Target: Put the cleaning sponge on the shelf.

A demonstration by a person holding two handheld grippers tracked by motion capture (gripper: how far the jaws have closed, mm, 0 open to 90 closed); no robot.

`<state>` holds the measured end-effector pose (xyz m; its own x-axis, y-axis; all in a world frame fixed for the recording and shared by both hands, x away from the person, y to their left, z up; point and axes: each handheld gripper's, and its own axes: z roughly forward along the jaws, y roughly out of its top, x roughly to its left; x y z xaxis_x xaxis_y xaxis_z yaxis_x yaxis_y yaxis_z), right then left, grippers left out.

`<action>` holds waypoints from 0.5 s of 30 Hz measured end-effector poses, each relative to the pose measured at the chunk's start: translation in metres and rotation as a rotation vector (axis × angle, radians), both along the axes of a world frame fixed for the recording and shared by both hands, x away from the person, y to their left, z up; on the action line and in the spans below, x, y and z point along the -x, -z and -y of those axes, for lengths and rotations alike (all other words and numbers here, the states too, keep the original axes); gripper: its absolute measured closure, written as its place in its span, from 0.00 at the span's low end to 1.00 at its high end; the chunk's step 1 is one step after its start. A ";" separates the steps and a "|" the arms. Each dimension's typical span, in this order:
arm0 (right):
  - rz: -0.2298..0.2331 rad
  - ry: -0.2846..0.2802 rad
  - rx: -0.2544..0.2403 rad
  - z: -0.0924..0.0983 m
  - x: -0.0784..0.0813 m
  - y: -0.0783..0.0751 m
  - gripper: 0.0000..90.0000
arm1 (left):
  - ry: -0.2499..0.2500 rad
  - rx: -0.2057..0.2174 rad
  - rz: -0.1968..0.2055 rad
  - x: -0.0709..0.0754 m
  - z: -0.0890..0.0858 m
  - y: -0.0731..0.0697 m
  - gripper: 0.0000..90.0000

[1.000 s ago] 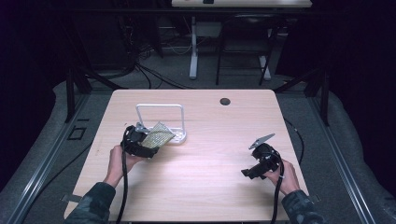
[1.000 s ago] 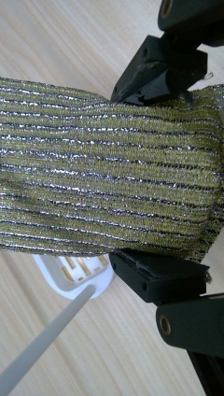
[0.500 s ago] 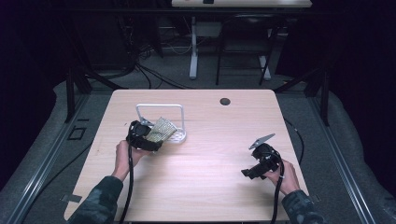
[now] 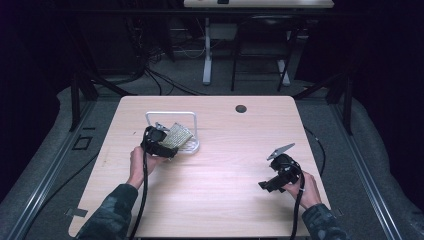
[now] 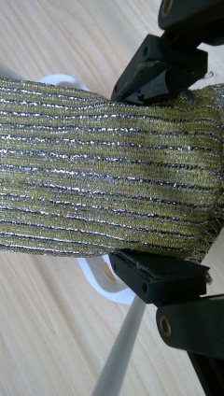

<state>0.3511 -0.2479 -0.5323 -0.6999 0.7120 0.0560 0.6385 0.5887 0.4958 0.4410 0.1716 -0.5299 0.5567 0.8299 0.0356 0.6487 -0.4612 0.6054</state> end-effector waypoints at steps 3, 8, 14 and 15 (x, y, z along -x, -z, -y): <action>0.002 -0.003 -0.002 0.000 0.000 0.000 0.06 | -0.006 -0.010 -0.005 -0.003 0.001 0.002 0.28; -0.001 -0.001 -0.003 0.000 0.000 0.000 0.06 | -0.023 -0.009 -0.008 -0.008 0.004 0.004 0.28; -0.001 -0.002 -0.003 0.000 0.000 0.001 0.06 | -0.019 -0.023 -0.015 -0.011 0.010 0.007 0.27; -0.001 -0.002 -0.004 0.000 0.000 0.001 0.06 | -0.021 -0.026 -0.012 -0.012 0.010 0.007 0.27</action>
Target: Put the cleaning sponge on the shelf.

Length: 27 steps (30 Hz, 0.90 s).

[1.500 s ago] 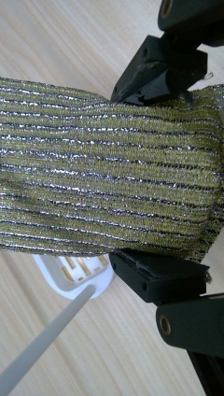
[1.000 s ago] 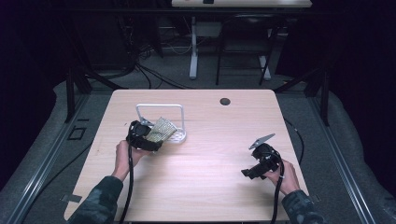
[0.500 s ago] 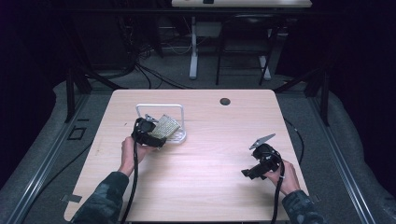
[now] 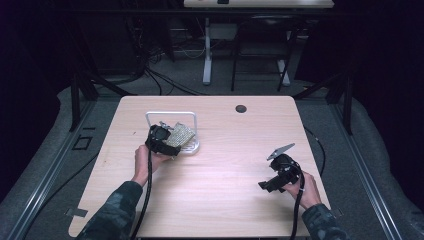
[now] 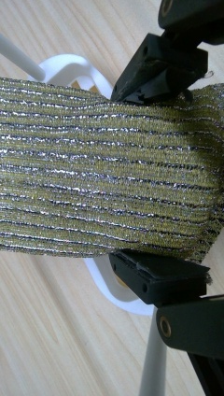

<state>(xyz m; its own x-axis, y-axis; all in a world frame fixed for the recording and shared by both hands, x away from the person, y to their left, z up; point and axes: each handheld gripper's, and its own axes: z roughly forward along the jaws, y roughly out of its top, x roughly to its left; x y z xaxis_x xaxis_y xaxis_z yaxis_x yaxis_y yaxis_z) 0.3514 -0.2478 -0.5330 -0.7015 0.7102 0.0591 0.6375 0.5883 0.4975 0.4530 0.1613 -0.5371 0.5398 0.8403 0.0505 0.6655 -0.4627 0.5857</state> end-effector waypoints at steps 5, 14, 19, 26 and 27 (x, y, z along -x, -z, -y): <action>0.000 0.000 -0.001 0.000 0.001 0.000 0.06 | -0.008 -0.007 0.000 -0.002 0.002 0.002 0.27; 0.001 0.000 0.001 -0.001 0.001 0.000 0.06 | -0.010 -0.025 -0.006 -0.005 0.004 0.003 0.24; 0.001 -0.004 0.006 -0.001 0.001 0.000 0.06 | -0.003 -0.046 -0.006 -0.006 0.007 0.005 0.21; 0.001 -0.003 0.000 -0.001 0.001 -0.001 0.06 | -0.011 -0.061 0.008 -0.006 0.010 0.004 0.17; 0.001 -0.004 -0.001 -0.001 0.001 -0.001 0.06 | -0.013 -0.062 0.010 -0.006 0.010 0.004 0.16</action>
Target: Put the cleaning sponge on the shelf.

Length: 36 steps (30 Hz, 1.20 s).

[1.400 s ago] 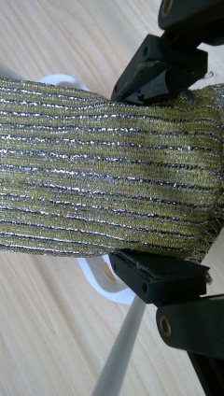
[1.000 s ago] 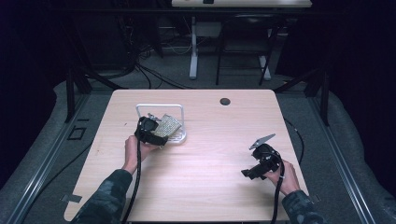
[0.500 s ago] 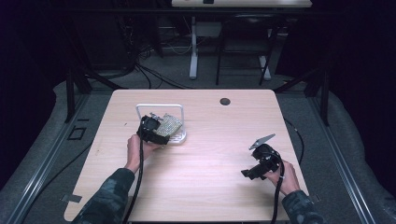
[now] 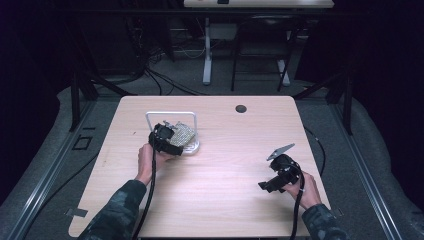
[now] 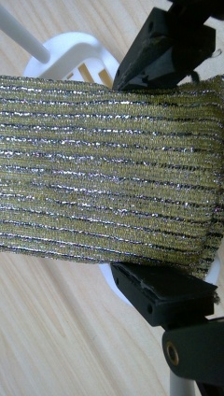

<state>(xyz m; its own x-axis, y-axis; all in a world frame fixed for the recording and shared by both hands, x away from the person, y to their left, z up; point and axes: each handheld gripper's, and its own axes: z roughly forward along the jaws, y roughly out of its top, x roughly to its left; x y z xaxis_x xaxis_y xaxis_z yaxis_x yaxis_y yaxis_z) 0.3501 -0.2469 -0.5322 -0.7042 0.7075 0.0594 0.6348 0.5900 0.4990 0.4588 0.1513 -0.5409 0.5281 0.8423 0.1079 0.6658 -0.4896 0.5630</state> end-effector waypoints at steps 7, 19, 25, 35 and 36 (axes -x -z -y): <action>0.001 -0.004 -0.001 -0.001 0.000 0.000 0.06 | 0.001 0.004 0.007 -0.001 0.003 -0.001 0.14; 0.000 -0.003 -0.007 0.000 0.000 -0.001 0.06 | 0.009 0.012 0.017 -0.001 0.006 0.000 0.10; -0.003 0.000 -0.010 0.000 0.000 -0.001 0.06 | 0.014 0.015 0.013 0.000 0.006 -0.003 0.09; -0.004 0.002 -0.011 -0.001 0.000 -0.001 0.06 | 0.012 0.018 0.038 0.003 0.008 -0.007 0.08; -0.003 -0.002 -0.011 0.000 0.000 -0.001 0.06 | 0.011 0.023 0.044 0.003 0.007 -0.007 0.08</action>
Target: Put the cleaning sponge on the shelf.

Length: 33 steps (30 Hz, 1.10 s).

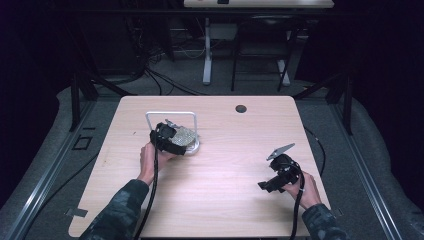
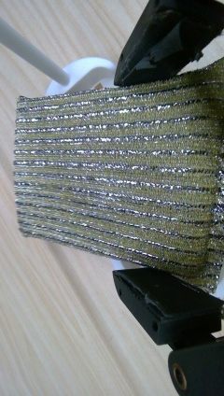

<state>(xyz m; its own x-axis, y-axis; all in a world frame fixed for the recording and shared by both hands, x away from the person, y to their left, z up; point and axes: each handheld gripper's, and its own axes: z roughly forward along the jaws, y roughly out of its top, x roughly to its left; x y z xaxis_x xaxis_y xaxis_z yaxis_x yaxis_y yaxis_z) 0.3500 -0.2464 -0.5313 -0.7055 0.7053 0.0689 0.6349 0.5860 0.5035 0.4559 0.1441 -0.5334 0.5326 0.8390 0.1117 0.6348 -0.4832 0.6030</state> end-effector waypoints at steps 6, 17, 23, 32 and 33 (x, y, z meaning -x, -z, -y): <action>-0.002 0.003 -0.001 0.000 0.000 0.000 0.06 | -0.011 0.006 0.001 0.001 0.000 -0.002 0.04; 0.004 -0.002 0.003 0.001 0.000 -0.001 0.06 | 0.013 0.030 0.016 0.010 0.002 -0.013 0.06; 0.007 0.000 -0.001 0.000 0.001 -0.002 0.07 | 0.027 0.046 -0.003 0.016 0.001 -0.018 0.06; 0.010 -0.002 0.004 0.000 0.002 -0.002 0.07 | 0.049 0.047 -0.012 0.033 -0.007 -0.027 0.06; 0.011 -0.002 0.004 0.000 0.002 -0.002 0.07 | 0.050 0.051 -0.014 0.034 -0.008 -0.028 0.05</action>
<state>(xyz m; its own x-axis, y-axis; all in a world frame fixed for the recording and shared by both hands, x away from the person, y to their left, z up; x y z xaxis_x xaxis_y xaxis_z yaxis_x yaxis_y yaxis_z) 0.3484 -0.2466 -0.5288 -0.7079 0.7039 0.0587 0.6281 0.5893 0.5081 0.4217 0.1517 -0.5054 0.5749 0.8159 0.0622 0.6190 -0.4834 0.6190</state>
